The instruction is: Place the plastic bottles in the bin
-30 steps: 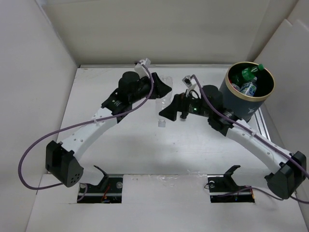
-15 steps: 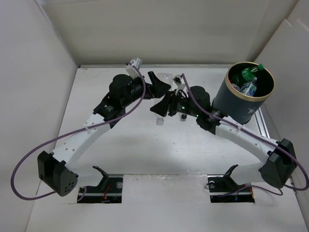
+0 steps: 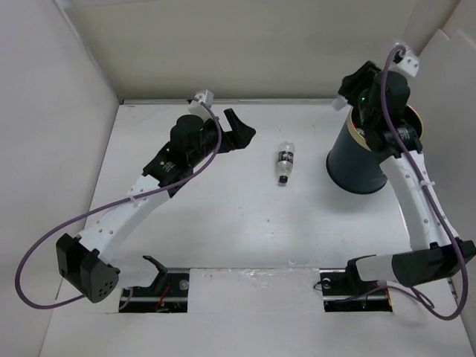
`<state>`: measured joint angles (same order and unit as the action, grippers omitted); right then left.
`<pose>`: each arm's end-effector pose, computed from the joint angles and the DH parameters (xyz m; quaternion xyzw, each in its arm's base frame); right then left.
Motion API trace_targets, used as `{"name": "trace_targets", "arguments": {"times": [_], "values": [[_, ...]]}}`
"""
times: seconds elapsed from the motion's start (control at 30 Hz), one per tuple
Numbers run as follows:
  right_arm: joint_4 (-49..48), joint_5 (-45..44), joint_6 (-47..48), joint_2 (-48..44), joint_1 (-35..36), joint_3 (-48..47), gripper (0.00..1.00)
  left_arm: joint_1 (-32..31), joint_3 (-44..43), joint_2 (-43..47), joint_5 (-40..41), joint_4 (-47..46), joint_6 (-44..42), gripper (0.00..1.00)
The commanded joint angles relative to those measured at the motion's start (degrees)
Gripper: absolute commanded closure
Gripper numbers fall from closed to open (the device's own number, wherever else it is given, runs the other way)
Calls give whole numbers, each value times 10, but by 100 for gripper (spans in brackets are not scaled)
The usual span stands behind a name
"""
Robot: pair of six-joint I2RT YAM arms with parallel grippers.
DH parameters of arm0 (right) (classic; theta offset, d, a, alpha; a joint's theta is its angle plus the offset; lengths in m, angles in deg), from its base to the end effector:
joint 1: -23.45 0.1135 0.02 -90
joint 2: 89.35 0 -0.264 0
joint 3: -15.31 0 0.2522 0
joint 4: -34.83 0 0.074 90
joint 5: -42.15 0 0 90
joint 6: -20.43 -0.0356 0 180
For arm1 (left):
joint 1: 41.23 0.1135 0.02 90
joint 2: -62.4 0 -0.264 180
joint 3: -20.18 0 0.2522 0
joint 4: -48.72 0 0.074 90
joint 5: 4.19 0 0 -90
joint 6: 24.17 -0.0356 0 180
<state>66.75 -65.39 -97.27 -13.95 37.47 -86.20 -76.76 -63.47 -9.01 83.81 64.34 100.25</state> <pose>0.2813 0.0592 0.4690 0.1888 0.7160 0.1302 0.6594 0.2367 -0.1705 0.4107 0.0190 0.7274 -0.4035 0.5547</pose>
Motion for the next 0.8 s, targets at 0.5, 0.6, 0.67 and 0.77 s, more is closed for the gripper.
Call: {"name": "trace_targets", "arguments": {"times": [0.5, 0.6, 0.67, 0.77], "values": [[128, -210, -45, 137, -194, -71, 12, -25, -3, -130, -95, -58, -55, 0], [141, -239, -51, 129, -180, -71, 0, -25, -34, -158, -77, -35, -60, 0], [151, -252, -56, 109, -180, -71, 0, -25, -58, -188, -71, -27, -66, 0], [169, -260, -65, 74, -180, -71, 0, -31, -90, -235, -51, -6, -79, 0]]}}
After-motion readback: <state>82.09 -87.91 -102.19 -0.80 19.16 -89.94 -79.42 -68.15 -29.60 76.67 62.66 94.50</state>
